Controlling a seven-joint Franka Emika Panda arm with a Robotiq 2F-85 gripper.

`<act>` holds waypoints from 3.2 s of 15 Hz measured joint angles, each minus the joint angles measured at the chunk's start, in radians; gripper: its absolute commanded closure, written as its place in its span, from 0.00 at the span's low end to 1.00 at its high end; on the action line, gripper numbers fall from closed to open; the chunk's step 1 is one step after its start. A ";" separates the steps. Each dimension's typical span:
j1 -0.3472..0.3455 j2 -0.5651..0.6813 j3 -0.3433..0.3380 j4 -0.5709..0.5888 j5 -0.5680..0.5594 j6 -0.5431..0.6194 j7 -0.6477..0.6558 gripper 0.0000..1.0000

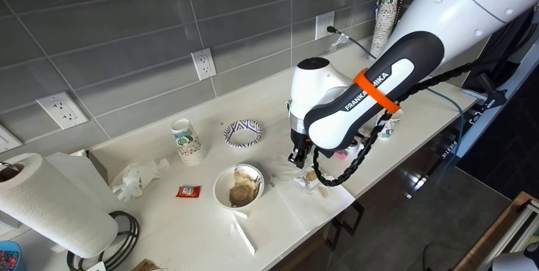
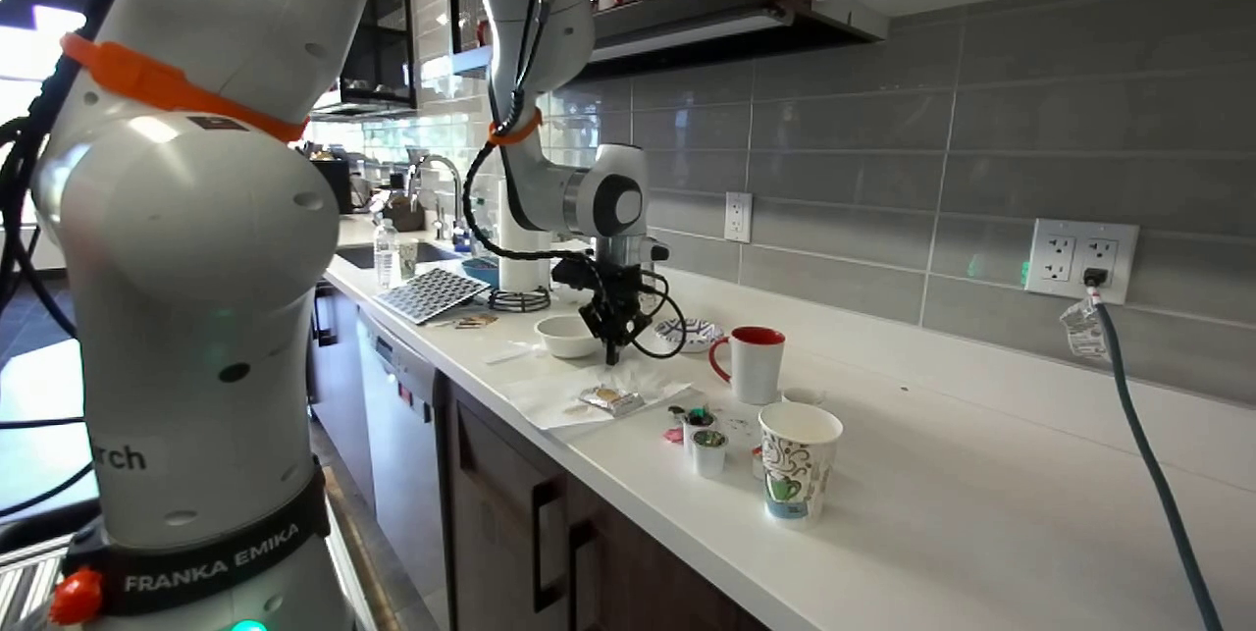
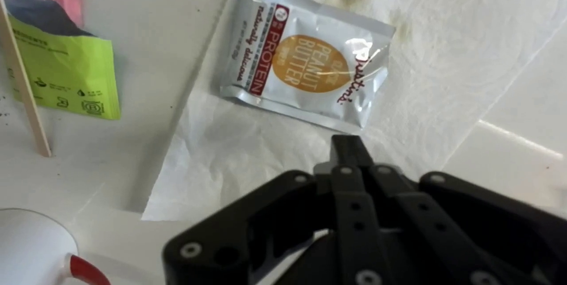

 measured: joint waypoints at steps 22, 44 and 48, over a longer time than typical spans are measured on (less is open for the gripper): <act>0.055 0.092 -0.030 0.015 -0.022 0.040 0.124 1.00; 0.100 0.040 -0.086 -0.001 -0.055 0.063 0.205 1.00; 0.100 0.033 -0.086 -0.031 -0.055 0.063 0.226 1.00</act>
